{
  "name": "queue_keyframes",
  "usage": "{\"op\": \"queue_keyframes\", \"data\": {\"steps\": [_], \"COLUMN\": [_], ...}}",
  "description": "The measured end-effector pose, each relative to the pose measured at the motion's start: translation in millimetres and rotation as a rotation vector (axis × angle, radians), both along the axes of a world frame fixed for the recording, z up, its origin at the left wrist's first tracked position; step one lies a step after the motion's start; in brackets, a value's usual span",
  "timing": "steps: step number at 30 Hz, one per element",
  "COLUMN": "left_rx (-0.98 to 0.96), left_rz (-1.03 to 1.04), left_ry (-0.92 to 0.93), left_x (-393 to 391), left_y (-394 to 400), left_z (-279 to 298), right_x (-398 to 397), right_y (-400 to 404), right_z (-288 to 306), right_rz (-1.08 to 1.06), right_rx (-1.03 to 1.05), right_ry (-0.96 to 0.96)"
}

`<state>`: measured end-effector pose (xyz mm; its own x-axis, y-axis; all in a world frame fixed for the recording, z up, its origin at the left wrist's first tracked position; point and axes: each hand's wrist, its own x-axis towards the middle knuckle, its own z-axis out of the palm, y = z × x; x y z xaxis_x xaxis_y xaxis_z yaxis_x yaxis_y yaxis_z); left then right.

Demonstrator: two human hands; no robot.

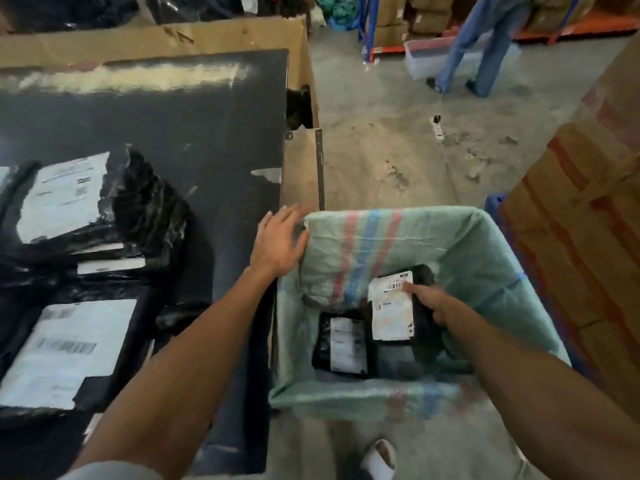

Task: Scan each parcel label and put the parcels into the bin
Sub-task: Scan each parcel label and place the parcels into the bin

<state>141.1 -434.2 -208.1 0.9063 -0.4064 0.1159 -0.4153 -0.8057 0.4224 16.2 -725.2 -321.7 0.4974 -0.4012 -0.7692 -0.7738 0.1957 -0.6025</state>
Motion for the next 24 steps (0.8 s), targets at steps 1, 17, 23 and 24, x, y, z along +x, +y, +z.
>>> {"op": "queue_keyframes", "data": {"steps": [1, 17, 23, 24], "left_rx": [0.003, 0.076, 0.081, 0.081], "left_rz": [0.018, 0.098, 0.094, 0.093], "left_ry": [-0.037, -0.087, -0.083, -0.078], "left_x": [3.0, 7.3, 8.0, 8.0], "left_y": [-2.6, -6.3, -6.5, -6.5], "left_z": [-4.1, -15.8, -15.5, -15.8], "right_x": [7.1, 8.9, 0.9, 1.0], "right_y": [-4.0, 5.9, -7.6, -7.8], "right_z": [-13.2, -136.7, -128.1, -123.3], "right_rz": [0.015, 0.345, 0.439, 0.496], "right_rx": [-0.036, -0.251, -0.254, -0.241], "right_ry": [0.02, 0.337, 0.407, 0.408]}}
